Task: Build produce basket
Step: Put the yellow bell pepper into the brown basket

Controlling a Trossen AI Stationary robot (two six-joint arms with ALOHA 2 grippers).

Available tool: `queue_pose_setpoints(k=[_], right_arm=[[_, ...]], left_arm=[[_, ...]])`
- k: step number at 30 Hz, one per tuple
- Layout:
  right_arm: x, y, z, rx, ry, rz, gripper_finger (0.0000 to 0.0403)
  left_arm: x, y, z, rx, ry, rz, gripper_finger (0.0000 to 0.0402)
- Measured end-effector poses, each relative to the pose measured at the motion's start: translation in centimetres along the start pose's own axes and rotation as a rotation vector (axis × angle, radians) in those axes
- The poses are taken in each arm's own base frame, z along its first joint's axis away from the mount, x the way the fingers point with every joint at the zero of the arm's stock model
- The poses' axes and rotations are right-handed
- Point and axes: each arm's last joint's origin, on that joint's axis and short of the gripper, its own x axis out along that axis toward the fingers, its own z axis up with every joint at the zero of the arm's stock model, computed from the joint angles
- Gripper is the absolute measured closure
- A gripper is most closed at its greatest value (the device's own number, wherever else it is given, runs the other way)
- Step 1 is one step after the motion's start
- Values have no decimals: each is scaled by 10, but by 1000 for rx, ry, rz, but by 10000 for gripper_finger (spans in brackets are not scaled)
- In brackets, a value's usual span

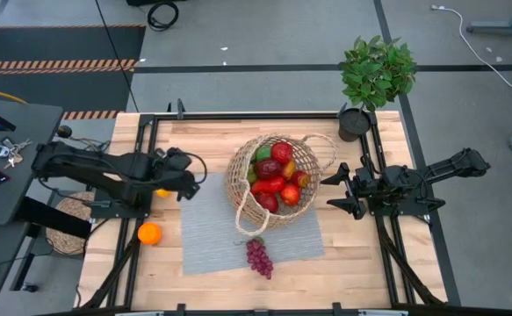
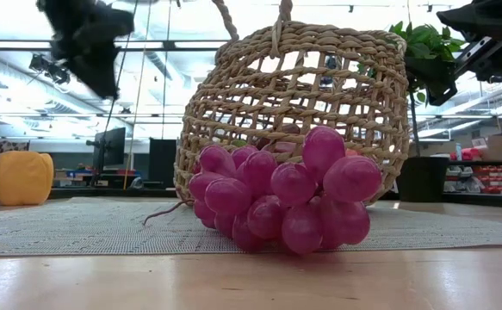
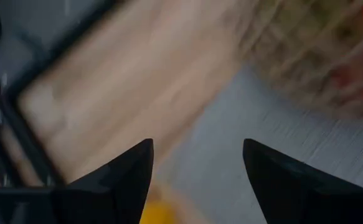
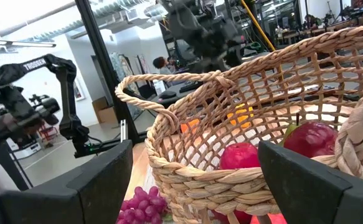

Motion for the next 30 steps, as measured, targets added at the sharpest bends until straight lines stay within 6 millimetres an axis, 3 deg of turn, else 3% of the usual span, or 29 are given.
queue_pose_setpoints(k=[5,15,24,30], right_arm=[[0,0,0,0,0,0,55],[0,0,0,0,0,0,55],[0,0,0,0,0,0,55],[0,0,0,0,0,0,55]], left_arm=[[26,-1,-7,28,252,19,148],[77,-17,-23,388,720,234,124],[83,-21,-30,468,809,301,37],[71,-31,-40,712,823,245,10]])
